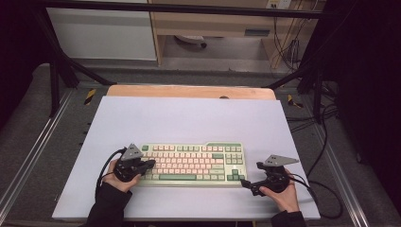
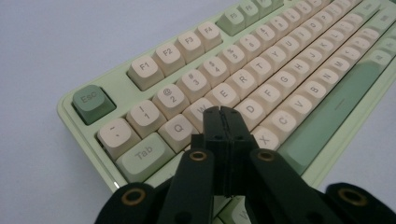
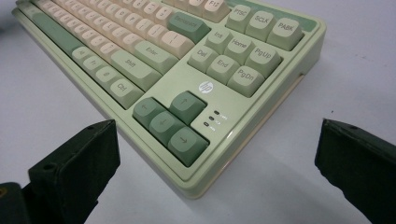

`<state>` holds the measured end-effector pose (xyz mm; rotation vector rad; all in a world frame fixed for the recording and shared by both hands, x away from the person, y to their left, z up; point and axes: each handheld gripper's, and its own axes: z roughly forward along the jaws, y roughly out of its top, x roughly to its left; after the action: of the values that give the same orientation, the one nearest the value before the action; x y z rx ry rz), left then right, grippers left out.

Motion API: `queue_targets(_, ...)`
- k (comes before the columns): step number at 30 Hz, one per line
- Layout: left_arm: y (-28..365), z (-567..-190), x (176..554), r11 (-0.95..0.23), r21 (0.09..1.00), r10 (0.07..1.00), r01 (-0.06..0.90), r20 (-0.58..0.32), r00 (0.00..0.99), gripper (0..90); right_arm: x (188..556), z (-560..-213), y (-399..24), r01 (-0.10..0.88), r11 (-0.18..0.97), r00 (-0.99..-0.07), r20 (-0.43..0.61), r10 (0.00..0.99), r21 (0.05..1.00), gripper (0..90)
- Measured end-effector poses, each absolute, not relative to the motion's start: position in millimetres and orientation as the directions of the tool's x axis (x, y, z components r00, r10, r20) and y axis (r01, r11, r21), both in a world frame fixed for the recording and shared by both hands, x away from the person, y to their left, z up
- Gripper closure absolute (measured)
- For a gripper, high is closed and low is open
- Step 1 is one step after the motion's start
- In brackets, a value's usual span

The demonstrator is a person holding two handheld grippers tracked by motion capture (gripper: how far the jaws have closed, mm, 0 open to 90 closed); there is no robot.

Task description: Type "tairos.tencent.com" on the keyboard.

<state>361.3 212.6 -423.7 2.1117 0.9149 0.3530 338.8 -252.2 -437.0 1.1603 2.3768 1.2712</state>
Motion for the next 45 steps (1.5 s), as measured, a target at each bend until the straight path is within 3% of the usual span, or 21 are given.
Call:
queue_targets(15, 214.3, -421.9, 359.4, -0.423, 0.764, 0.708, 0.488, -0.058, 0.704, 89.9, 339.2, -427.5, -234.3, 0.519, 0.346, -0.694, 0.149, 0.704, 0.781, 0.6)
queue_targets(22, 215.8, -420.6, 359.7, -0.414, 0.769, 0.707, 0.488, -0.066, 0.704, 89.9, 342.4, -419.8, -213.5, 0.503, 0.364, -0.704, 0.126, 0.699, 0.784, 7.1)
queue_targets(31, 215.2, -420.0, 359.9, -0.414, 0.771, 0.704, 0.485, -0.067, 0.707, 89.9, 346.3, -416.1, -190.5, 0.472, 0.367, -0.730, 0.122, 0.673, 0.802, 28.9)
queue_targets(34, 215.6, -419.8, 360.1, -0.412, 0.772, 0.705, 0.485, -0.068, 0.706, 89.9, 347.1, -413.7, -182.3, 0.460, 0.367, -0.751, 0.134, 0.646, 0.809, 41.2)
queue_targets(40, 215.4, -419.8, 360.1, -0.410, 0.773, 0.703, 0.484, -0.070, 0.708, 89.9, 347.5, -411.6, -172.4, 0.443, 0.392, -0.768, 0.116, 0.630, 0.806, 50.8)
queue_targets(45, 215.7, -419.3, 359.9, -0.407, 0.775, 0.703, 0.483, -0.071, 0.708, 89.9, 348.9, -408.2, -161.0, 0.437, 0.395, -0.783, 0.126, 0.609, 0.808, 65.1)
